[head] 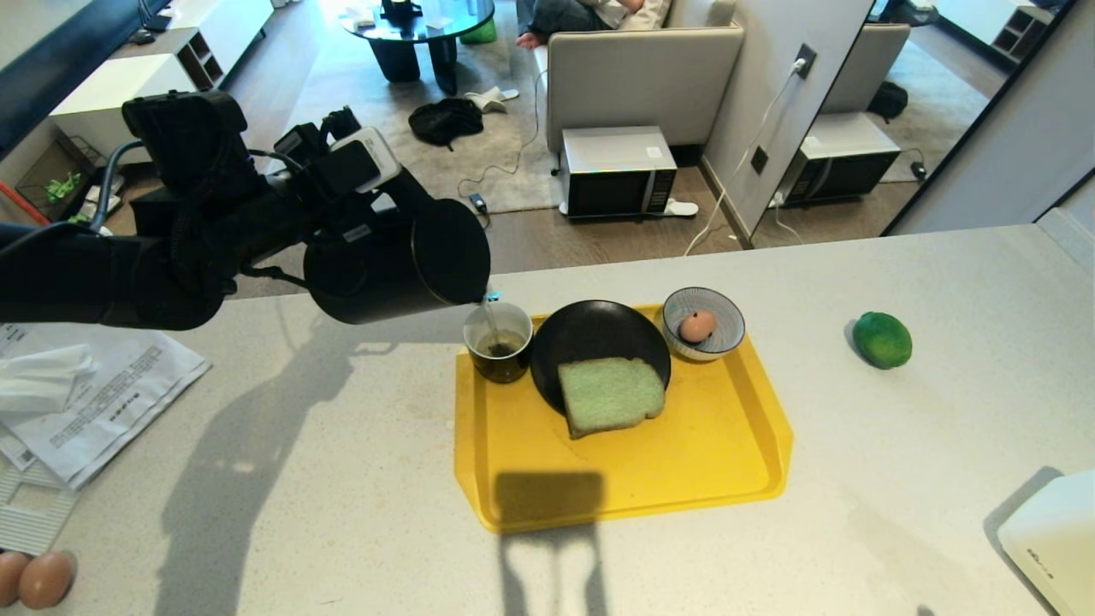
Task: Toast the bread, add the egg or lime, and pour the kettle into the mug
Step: Pour water into a cup
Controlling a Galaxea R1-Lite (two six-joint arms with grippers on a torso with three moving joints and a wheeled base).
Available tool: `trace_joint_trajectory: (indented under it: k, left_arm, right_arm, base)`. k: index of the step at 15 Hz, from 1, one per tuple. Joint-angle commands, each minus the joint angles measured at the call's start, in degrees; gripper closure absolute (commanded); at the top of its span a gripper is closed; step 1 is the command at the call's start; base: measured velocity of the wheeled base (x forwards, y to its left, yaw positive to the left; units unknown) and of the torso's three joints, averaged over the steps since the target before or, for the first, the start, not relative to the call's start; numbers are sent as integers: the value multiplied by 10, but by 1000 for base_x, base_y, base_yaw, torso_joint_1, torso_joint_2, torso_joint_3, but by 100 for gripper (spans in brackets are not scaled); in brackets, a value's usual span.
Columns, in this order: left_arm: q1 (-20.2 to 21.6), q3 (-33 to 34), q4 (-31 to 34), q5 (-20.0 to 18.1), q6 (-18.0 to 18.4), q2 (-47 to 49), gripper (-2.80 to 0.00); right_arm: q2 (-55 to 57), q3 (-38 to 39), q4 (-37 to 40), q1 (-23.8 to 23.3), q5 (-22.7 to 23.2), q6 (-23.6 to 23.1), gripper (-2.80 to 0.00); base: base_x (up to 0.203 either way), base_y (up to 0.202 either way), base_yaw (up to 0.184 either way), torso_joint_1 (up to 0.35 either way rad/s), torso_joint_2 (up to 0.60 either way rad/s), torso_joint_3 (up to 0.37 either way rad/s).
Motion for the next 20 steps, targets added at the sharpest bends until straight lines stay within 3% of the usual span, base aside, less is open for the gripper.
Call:
trace_joint_trajectory:
  k: [1, 20]
  left_arm:
    - [0, -1, -2, -1, 4, 1, 0]
    - [-1, -15, -2, -1, 9, 4, 0]
  right_arm:
    - [1, 1, 0, 0, 0, 0, 0]
    - [1, 1, 0, 0, -1, 1, 0]
  base:
    - [0, 0, 0, 0, 0, 0]
    - [0, 0, 0, 0, 0, 0]
